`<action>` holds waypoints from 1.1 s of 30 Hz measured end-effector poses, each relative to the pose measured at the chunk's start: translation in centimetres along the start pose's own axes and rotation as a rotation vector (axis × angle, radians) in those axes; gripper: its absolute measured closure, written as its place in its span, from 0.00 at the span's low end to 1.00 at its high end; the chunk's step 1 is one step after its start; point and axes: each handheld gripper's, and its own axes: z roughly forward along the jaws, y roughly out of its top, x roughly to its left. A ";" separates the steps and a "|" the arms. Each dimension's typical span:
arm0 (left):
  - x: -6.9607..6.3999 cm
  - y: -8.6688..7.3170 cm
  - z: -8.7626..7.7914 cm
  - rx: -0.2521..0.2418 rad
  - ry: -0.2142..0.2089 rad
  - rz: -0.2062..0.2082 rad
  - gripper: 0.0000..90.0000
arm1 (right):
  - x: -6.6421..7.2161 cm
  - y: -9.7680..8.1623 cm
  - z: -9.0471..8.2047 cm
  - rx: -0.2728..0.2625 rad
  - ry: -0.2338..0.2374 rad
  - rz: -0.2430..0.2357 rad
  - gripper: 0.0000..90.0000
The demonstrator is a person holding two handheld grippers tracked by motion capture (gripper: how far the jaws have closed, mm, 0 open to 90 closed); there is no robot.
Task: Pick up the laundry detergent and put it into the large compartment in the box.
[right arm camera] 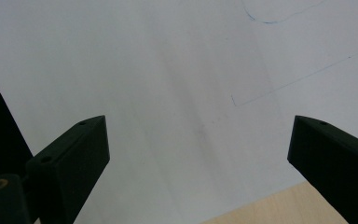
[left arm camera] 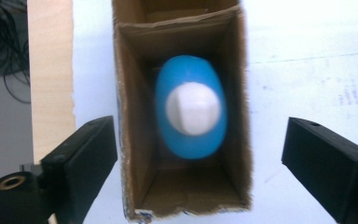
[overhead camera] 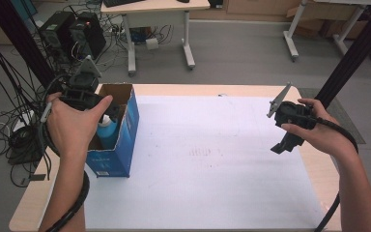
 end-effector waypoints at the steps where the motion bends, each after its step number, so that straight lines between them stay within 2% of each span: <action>1: -0.2 -0.1 -0.2 -0.004 -0.008 0.006 0.10 | 0.0 0.0 0.0 -0.001 0.001 -0.001 0.06; 10: -3.2 -0.3 -1.5 -0.025 -0.060 0.121 0.06 | 0.0 -0.1 -0.2 -0.006 -0.003 0.003 0.06; 22: -7.6 -0.8 -1.1 -0.005 -0.120 0.294 0.06 | -0.2 0.2 -0.1 0.000 -0.005 0.009 0.06; 26: -8.7 -0.8 -1.1 -0.001 -0.133 0.333 0.06 | -0.2 0.3 -0.1 0.003 -0.006 0.006 0.06; 33: -9.4 -0.8 -1.3 -0.006 -0.141 0.351 0.06 | -0.2 0.1 -0.4 -0.001 -0.011 0.010 0.06</action>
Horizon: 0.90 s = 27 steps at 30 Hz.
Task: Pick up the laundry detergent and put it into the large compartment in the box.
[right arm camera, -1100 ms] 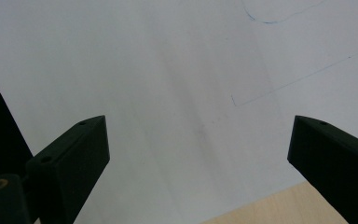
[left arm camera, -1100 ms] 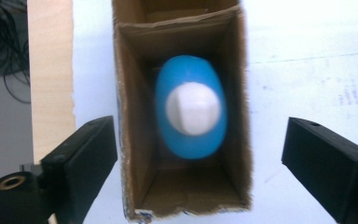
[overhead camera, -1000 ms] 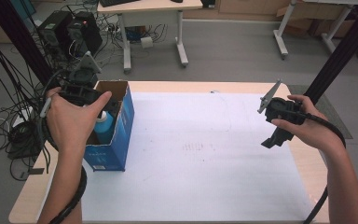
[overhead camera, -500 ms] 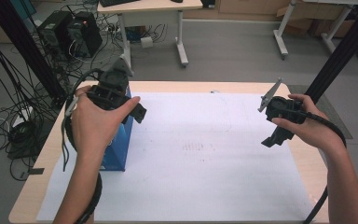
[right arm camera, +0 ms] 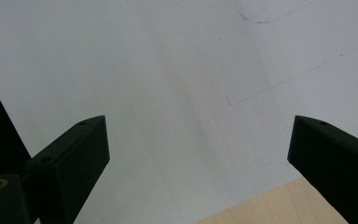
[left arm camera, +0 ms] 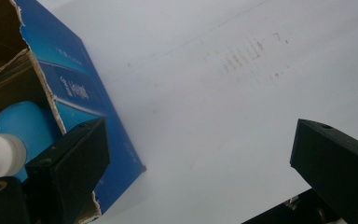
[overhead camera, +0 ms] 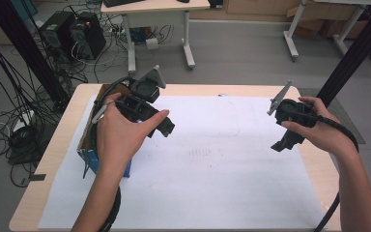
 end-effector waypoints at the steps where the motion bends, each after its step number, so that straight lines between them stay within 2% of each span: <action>1: -0.1 0.0 0.0 0.001 0.003 0.004 0.06 | 0.0 0.0 0.0 0.002 0.000 0.003 0.06; 8: -0.7 0.0 0.0 0.004 0.002 0.021 0.06 | 0.1 0.3 0.0 0.006 0.001 -0.004 0.06; 16: -0.6 -0.2 0.8 0.022 -0.004 0.017 0.06 | 0.2 0.4 0.0 0.005 0.000 -0.010 0.06; 18: -0.8 -0.2 0.7 0.022 0.007 0.016 0.06 | 0.2 0.5 0.1 0.008 0.001 -0.013 0.06; 27: -1.0 -0.5 0.5 0.019 0.004 0.023 0.05 | 0.3 0.5 0.2 0.003 -0.001 -0.016 0.06</action>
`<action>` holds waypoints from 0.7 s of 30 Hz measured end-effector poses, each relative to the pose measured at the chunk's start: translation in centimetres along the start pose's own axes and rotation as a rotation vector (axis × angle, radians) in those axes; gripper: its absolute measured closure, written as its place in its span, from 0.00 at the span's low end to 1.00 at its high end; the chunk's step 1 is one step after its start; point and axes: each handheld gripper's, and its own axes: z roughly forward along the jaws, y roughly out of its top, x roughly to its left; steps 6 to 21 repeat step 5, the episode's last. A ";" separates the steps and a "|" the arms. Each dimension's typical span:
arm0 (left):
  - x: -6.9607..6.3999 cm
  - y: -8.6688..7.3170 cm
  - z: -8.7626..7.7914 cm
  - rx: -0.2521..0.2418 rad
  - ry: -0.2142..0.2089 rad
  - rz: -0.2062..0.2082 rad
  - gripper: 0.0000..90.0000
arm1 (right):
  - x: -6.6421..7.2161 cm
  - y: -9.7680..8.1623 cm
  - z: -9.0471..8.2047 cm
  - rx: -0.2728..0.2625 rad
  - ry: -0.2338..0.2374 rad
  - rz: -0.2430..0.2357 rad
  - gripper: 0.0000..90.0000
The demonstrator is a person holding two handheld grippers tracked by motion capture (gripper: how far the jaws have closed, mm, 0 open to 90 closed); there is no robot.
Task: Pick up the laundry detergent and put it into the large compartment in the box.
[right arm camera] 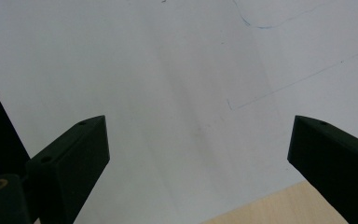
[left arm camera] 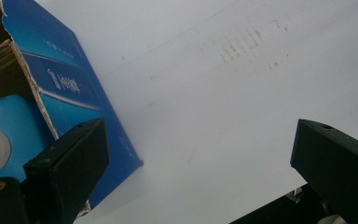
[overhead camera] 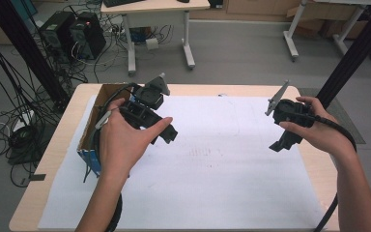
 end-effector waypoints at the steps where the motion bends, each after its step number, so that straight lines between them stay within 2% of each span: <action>1: 0.0 0.0 0.0 -0.001 -0.002 0.001 0.05 | 0.0 0.0 0.0 0.000 -0.001 0.001 0.06; 21: 0.0 -0.2 0.0 -0.006 -0.003 0.001 0.05 | 0.1 -0.2 0.0 -0.004 -0.002 0.002 0.06</action>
